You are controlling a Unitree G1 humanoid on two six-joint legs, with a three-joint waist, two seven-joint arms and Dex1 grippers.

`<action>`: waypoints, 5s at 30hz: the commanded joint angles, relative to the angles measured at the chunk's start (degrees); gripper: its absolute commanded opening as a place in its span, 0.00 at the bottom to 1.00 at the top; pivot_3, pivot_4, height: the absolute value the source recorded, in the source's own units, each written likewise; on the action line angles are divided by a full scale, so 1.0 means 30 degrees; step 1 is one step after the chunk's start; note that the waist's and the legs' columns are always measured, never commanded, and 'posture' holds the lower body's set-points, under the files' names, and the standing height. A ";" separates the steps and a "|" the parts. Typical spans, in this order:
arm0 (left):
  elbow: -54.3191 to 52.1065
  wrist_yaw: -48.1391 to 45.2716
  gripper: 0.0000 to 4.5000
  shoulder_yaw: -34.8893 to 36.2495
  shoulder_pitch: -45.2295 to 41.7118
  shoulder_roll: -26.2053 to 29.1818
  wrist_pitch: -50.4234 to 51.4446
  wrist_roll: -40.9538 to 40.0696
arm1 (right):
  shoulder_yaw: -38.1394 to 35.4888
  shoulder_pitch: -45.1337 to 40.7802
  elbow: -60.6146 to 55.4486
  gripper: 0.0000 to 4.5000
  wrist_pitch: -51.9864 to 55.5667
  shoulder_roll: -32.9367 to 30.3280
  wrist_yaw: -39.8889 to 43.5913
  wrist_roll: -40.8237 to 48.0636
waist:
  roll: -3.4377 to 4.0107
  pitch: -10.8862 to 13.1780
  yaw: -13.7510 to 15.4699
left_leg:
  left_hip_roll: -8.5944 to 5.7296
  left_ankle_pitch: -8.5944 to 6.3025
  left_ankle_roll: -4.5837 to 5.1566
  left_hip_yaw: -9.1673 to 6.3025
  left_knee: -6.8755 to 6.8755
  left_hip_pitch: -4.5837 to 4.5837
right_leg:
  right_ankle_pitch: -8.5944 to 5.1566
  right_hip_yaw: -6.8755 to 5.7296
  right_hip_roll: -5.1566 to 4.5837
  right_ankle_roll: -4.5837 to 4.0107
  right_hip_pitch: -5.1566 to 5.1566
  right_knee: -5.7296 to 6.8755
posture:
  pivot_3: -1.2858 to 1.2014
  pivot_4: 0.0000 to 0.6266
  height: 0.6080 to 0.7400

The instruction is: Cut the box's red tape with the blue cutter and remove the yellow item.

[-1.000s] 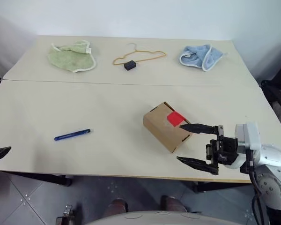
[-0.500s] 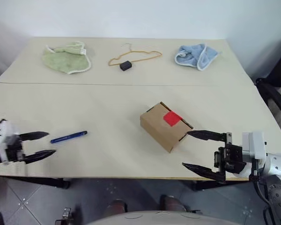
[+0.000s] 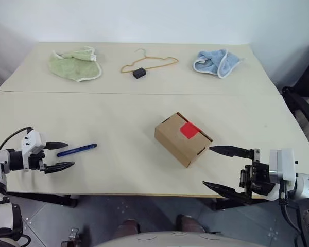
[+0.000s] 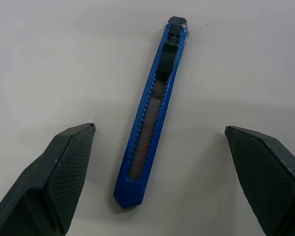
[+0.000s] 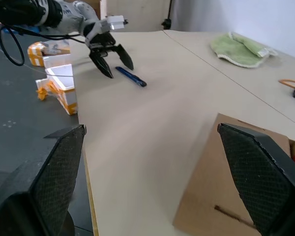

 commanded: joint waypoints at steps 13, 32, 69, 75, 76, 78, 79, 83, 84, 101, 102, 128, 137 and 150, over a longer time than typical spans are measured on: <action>-0.0123 -0.0353 0.09 -0.1240 0.1339 -0.1352 0.0041 0.0966 | -0.1011 -0.0125 -0.1355 1.00 -0.0013 -0.0366 -0.1076 0.0760 | 0.0274 -0.0165 0.0138 | -0.0003 -0.0010 0.0017 0.0057 -0.0003 0.0039 | 0.0002 0.0057 -0.0001 0.0004 0.0007 0.0000 | 0.52 0.24 1.00; -2.6553 0.2743 0.09 -0.7258 0.4394 -0.4380 1.3936 -0.0955 | -0.1379 0.3095 -0.4071 1.00 0.6114 -0.2900 -0.4103 0.4499 | 0.0138 -0.0090 0.0277 | -0.0007 -0.0067 0.0092 0.0056 0.0014 -0.0034 | 0.0018 0.0098 0.0001 0.0030 -0.0008 -0.0092 | 0.52 0.24 1.00; -2.9603 0.7988 0.09 -1.2361 0.2621 -0.5984 2.1203 0.1228 | 1.0011 -0.3592 0.1552 0.01 0.4176 -0.1239 -0.5874 -0.7758 | 0.0080 -0.0057 0.0304 | -0.0024 -0.0108 0.0166 0.0034 0.0038 -0.0036 | 0.0008 0.0109 0.0003 0.0013 -0.0014 -0.0183 | 0.52 0.24 1.00; -2.9358 0.7984 0.09 -1.2418 0.2212 -0.6039 2.1226 0.1248 | 1.0763 -0.4369 0.2328 0.01 0.3848 -0.0376 -0.5346 -0.8264 | 0.0081 -0.0057 0.0304 | -0.0024 -0.0107 0.0164 0.0032 0.0038 -0.0032 | 0.0008 0.0108 0.0003 0.0013 -0.0014 -0.0177 | 0.52 0.24 1.00; -2.9281 0.7982 0.09 -1.2394 0.2142 -0.6049 2.1210 0.1248 | 1.0978 -0.4488 0.2334 0.01 0.3838 -0.0186 -0.5286 -0.8338 | 0.0080 -0.0057 0.0305 | -0.0024 -0.0106 0.0162 0.0032 0.0038 -0.0032 | 0.0008 0.0108 0.0003 0.0013 -0.0014 -0.0174 | 0.52 0.24 1.00; -2.9106 0.8016 0.09 -1.2360 0.1992 -0.6094 2.1098 0.1278 | 1.1349 -0.4652 0.2305 0.01 0.4106 0.0165 -0.5375 -0.8519 | 0.0081 -0.0057 0.0319 | -0.0024 -0.0105 0.0162 0.0032 0.0039 -0.0034 | 0.0008 0.0108 0.0003 0.0012 -0.0014 -0.0178 | 0.52 0.24 1.00; -2.9037 0.8023 0.09 -1.2368 0.1931 -0.6118 2.1061 0.1281 | 1.1490 -0.4690 0.2314 0.01 0.4172 0.0337 -0.5383 -0.8613 | 0.0081 -0.0057 0.0315 | -0.0024 -0.0105 0.0160 0.0032 0.0040 -0.0034 | 0.0008 0.0108 0.0003 0.0013 -0.0014 -0.0178 | 0.52 0.24 1.00; -2.8994 0.8050 0.09 -1.2457 0.1852 -0.6226 2.1040 0.1264 | 1.2140 -0.4829 0.2397 0.01 0.4272 0.0859 -0.5400 -0.9167 | 0.0082 -0.0058 0.0314 | -0.0025 -0.0105 0.0160 0.0031 0.0039 -0.0032 | 0.0009 0.0108 0.0003 0.0013 -0.0014 -0.0172 | 0.52 0.24 1.00; -2.8988 0.8062 0.09 -1.2466 0.1840 -0.6257 2.1046 0.1260 | 1.2170 -0.4891 0.2416 0.01 0.4344 0.0991 -0.5424 -0.9223 | 0.0083 -0.0058 0.0313 | -0.0025 -0.0104 0.0159 0.0032 0.0039 -0.0032 | 0.0008 0.0109 0.0003 0.0013 -0.0014 -0.0172 | 0.52 0.24 1.00; -2.8780 0.8036 0.09 -1.2485 0.1876 -0.6309 2.0790 0.1287 | 1.0038 -0.3829 0.2664 0.01 0.2881 -0.0456 -0.3363 -0.8975 | 0.0083 -0.0058 0.0320 | -0.0028 -0.0106 0.0162 0.0032 0.0039 -0.0034 | 0.0011 0.0108 0.0003 0.0017 -0.0008 -0.0174 | 0.52 0.24 1.00; -2.8701 0.8029 0.09 -1.2475 0.1822 -0.6309 2.0741 0.1299 | 1.0112 -0.3825 0.2770 0.01 0.2728 -0.0482 -0.3256 -0.9088 | 0.0082 -0.0058 0.0316 | -0.0028 -0.0106 0.0162 0.0034 0.0039 -0.0034 | 0.0011 0.0109 0.0003 0.0017 -0.0009 -0.0175 | 0.52 0.24 1.00; -2.8074 0.7711 0.09 -0.9947 0.4214 -0.5639 1.3868 0.0398 | 0.5756 -0.2397 -0.1411 0.05 0.8186 0.0952 -0.4123 -0.1776 | 0.0083 -0.0049 0.0271 | -0.0019 -0.0072 0.0067 0.0027 0.0016 -0.0060 | 0.0011 0.0106 0.0004 0.0017 -0.0033 -0.0138 | 0.52 0.24 1.00; -2.7134 0.6355 0.09 -0.7432 0.6768 -0.5876 0.5280 -0.1473 | 0.1396 -0.0139 -0.2388 0.66 1.3500 -0.3514 -1.5351 1.7143 | 0.0113 -0.0034 0.0370 | 0.0012 -0.0154 0.0147 0.0041 0.0037 -0.0075 | 0.0012 0.0065 -0.0002 0.0002 -0.0009 -0.0274 | 0.52 0.24 1.00; -2.6526 0.7271 0.09 -0.8703 0.5806 -0.7123 0.4915 0.0034 | 0.4890 -0.2633 -0.1991 1.00 1.0467 -0.5111 -2.1992 2.3831 | 0.0102 -0.0028 0.0346 | 0.0000 -0.0154 0.0156 0.0044 0.0044 -0.0106 | 0.0032 0.0058 0.0000 0.0035 -0.0015 -0.0236 | 0.52 0.24 1.00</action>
